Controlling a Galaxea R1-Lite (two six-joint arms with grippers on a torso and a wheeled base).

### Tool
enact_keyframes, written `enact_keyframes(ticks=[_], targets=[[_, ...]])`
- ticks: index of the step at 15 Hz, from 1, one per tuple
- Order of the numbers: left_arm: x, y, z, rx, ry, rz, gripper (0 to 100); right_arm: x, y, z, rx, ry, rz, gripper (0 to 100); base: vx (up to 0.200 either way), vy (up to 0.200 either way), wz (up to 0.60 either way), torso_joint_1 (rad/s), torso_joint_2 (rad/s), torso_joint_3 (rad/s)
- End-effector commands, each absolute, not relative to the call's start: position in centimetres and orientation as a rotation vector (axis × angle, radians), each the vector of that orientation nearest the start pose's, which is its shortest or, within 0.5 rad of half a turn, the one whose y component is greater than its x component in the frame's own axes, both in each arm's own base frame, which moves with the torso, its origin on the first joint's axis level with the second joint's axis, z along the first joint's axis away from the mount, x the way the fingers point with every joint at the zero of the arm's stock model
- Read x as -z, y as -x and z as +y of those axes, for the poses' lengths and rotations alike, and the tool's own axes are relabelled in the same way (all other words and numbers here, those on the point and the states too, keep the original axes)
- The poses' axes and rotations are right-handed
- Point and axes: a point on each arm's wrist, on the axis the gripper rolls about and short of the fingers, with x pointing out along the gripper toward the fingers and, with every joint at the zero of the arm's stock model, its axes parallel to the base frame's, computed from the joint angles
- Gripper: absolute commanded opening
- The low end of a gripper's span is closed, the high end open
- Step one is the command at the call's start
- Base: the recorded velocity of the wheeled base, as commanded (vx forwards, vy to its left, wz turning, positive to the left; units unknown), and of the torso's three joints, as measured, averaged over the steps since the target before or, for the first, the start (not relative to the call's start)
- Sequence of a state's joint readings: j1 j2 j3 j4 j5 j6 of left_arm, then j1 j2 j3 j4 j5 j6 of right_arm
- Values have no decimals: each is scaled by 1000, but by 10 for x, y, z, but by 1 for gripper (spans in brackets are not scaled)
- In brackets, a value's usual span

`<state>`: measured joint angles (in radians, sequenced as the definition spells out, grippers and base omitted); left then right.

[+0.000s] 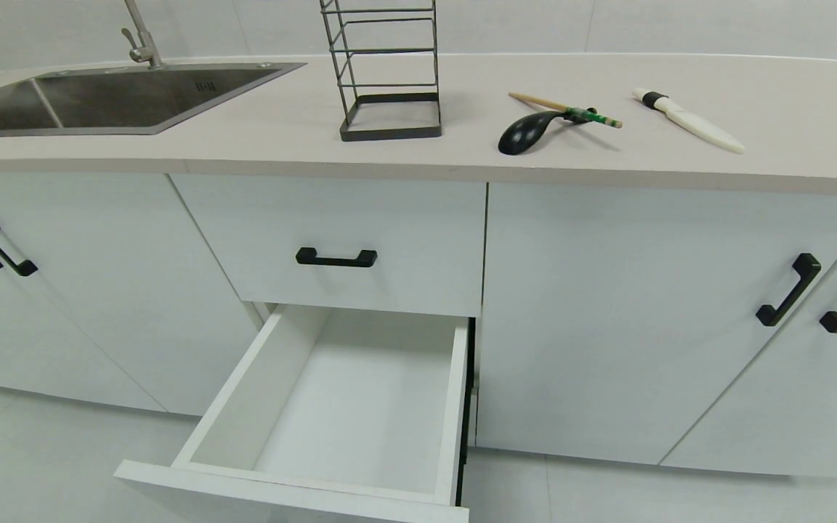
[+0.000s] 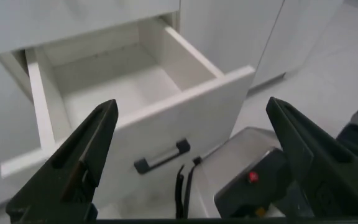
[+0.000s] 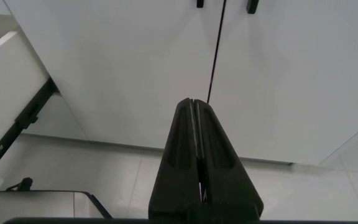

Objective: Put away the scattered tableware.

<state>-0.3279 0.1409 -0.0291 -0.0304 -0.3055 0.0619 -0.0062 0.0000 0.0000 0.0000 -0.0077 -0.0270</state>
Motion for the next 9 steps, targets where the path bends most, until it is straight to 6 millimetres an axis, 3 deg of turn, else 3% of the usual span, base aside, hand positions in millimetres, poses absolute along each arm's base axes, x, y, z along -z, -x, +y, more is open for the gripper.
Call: enact_keyframes(ticks=[1, 6, 9], targets=[[-81, 26, 1, 587, -37, -38, 100, -76, 23, 0, 14, 28, 2, 0, 0, 0, 0, 0, 0, 0], [-83, 24, 6, 356, -16, 0, 100, -76, 23, 0, 15, 12, 2, 0, 0, 0, 0, 0, 0, 0], [-165, 10, 0, 276, -105, -16, 100, -76, 23, 0, 14, 15, 2, 0, 0, 0, 0, 0, 0, 0]])
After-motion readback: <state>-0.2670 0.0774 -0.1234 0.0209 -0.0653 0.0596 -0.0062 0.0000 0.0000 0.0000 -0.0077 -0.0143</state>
